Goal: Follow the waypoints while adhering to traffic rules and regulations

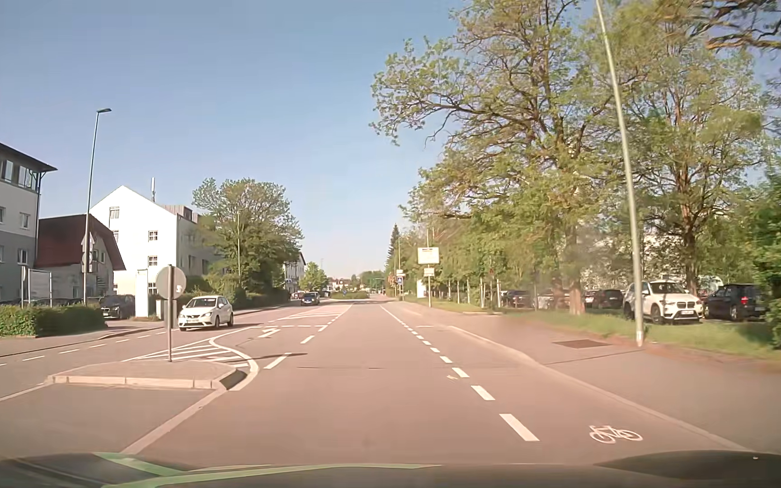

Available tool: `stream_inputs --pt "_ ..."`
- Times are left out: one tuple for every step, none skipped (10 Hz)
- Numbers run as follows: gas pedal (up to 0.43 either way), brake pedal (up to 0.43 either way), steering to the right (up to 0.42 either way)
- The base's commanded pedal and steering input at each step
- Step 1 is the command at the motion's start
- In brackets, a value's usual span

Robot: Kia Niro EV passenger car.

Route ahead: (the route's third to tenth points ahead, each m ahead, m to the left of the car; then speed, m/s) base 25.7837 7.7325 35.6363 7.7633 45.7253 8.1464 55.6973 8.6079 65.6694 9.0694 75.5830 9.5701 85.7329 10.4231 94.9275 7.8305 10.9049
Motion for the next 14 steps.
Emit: stream_inputs --pt "0.15 0.0 -0.02" --pt "0.15 0.0 -0.018" --pt "0.138 0.0 -0.015" --pt "0.13 0.0 -0.013" --pt "0.118 0.0 -0.011" --pt "0.0 0.0 -0.009" --pt "0.0 0.0 -0.006" --pt "0.0 0.0 -0.004" --pt "0.0 0.0 -0.004" --pt "0.0 0.0 -0.003" --pt "0.0 0.0 -0.003" --pt "0.0 0.0 -0.003" --pt "0.0 0.0 -0.002" --pt "0.0 0.0 -0.002"
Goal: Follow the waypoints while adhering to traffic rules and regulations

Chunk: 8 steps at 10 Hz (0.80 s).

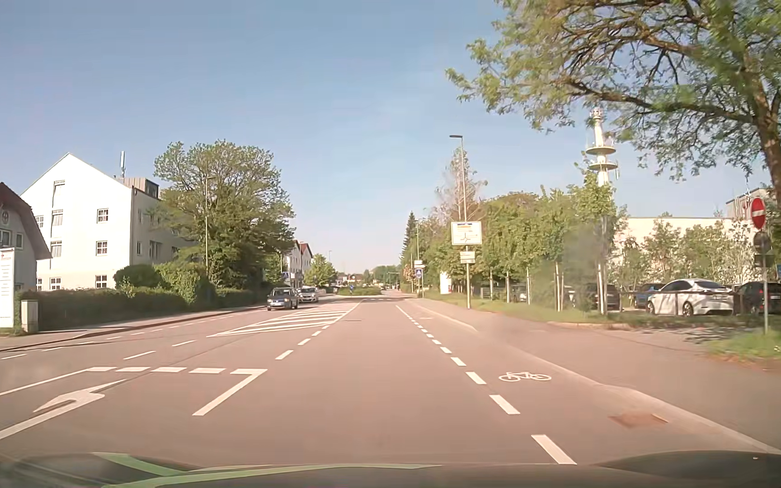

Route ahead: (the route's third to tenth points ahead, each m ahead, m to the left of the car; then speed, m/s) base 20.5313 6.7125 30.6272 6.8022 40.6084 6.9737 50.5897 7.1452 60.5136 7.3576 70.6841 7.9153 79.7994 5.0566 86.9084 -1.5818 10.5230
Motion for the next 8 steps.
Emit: stream_inputs --pt "0.0 0.0 -0.002" --pt "0.0 0.0 -0.002" --pt "0.0 0.0 -0.004" --pt "0.0 0.0 -0.004" --pt "0.0 0.0 -0.004" --pt "0.0 0.0 -0.005" --pt "0.0 0.0 -0.005" --pt "0.0 0.0 -0.005"
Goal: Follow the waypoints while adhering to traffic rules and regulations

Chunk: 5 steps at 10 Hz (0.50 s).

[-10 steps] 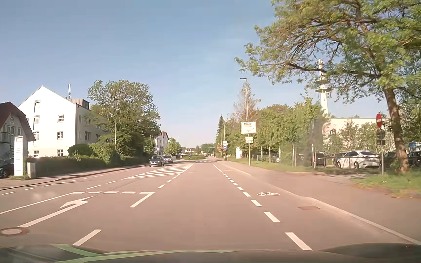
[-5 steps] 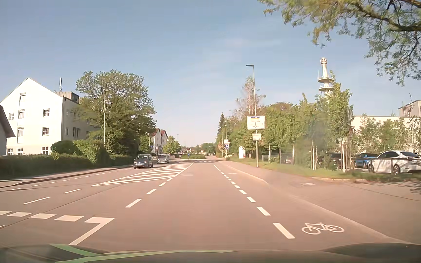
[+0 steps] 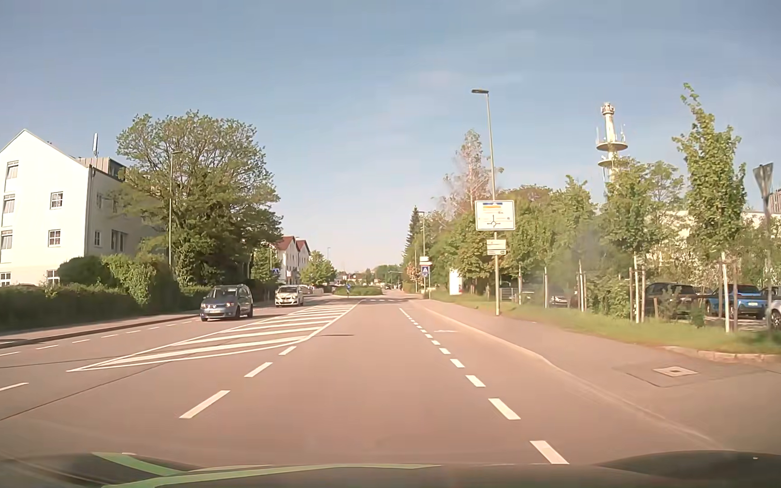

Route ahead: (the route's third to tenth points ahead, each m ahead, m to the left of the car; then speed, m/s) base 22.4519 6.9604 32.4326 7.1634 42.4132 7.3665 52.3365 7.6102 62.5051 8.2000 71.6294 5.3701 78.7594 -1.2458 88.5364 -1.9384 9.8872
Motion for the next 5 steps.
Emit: stream_inputs --pt "0.0 0.0 -0.005" --pt "0.0 0.0 -0.005" --pt "0.0 0.0 -0.005" --pt "0.0 0.0 -0.005" --pt "0.0 0.0 -0.005"
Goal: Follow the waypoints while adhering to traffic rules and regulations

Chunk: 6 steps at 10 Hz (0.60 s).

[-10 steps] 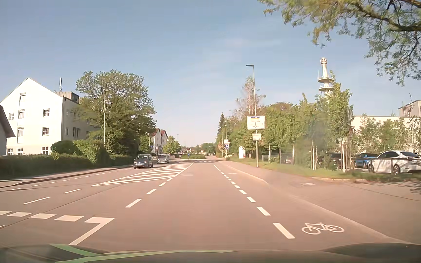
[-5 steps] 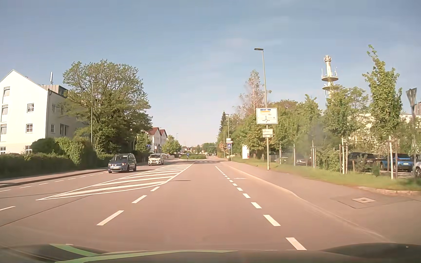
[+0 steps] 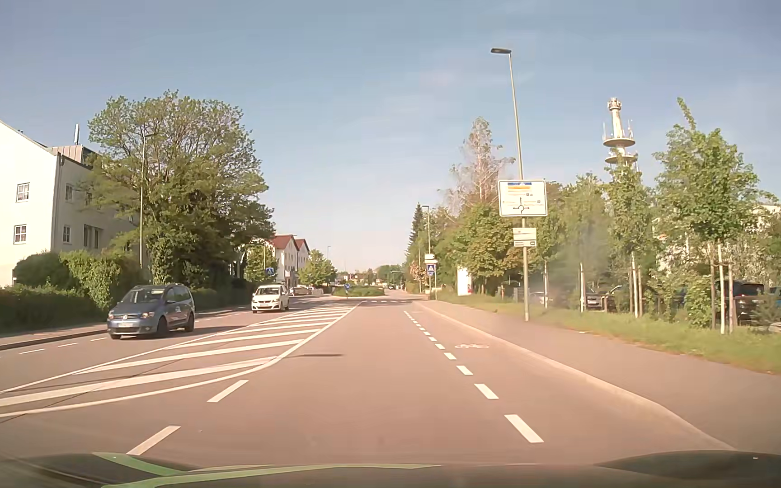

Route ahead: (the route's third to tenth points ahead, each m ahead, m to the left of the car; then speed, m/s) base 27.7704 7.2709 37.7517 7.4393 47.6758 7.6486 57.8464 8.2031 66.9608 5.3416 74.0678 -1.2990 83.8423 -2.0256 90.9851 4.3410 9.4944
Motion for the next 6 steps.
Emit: stream_inputs --pt "0.0 0.0 -0.005" --pt "0.0 0.0 -0.005" --pt "0.0 0.0 -0.005" --pt "0.0 0.0 -0.005" --pt "0.008 0.0 -0.005" --pt "0.008 0.0 -0.005"
